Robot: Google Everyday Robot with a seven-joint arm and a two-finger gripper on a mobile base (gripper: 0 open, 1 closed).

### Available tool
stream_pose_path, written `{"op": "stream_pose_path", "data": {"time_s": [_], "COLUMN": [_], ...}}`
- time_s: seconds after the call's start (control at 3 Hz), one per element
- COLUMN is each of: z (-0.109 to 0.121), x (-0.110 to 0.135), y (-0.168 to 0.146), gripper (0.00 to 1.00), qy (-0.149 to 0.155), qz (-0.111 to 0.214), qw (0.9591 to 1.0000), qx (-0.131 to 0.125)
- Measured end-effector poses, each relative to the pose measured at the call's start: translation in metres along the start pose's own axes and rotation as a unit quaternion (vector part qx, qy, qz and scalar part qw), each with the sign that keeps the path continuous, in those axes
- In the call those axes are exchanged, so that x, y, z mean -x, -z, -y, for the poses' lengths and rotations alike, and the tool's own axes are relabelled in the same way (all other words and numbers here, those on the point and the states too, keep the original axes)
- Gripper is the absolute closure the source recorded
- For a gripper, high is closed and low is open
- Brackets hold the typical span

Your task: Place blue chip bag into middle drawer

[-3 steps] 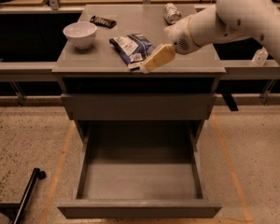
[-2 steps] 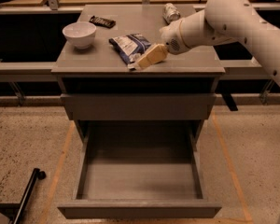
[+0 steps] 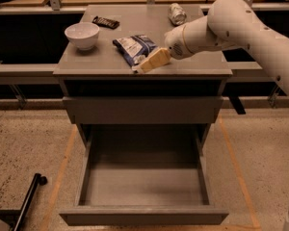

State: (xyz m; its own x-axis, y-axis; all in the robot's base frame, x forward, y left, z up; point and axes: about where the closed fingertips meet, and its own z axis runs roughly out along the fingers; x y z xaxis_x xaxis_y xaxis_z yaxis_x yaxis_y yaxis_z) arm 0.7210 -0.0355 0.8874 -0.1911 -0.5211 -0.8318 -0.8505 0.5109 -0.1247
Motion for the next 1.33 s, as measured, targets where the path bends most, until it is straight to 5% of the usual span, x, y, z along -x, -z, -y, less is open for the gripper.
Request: {"op": "stream_pose_path", "data": {"time_s": [1.0, 1.33], "z": [0.049, 0.055], "x": [-0.012, -0.012], "y": [-0.066, -0.079], "gripper": [0.0, 0.15], "qy": [-0.026, -0.03], "qz": [0.031, 0.037], "qw": [0.9989, 0.9985], "qx": [-0.024, -0.027]}}
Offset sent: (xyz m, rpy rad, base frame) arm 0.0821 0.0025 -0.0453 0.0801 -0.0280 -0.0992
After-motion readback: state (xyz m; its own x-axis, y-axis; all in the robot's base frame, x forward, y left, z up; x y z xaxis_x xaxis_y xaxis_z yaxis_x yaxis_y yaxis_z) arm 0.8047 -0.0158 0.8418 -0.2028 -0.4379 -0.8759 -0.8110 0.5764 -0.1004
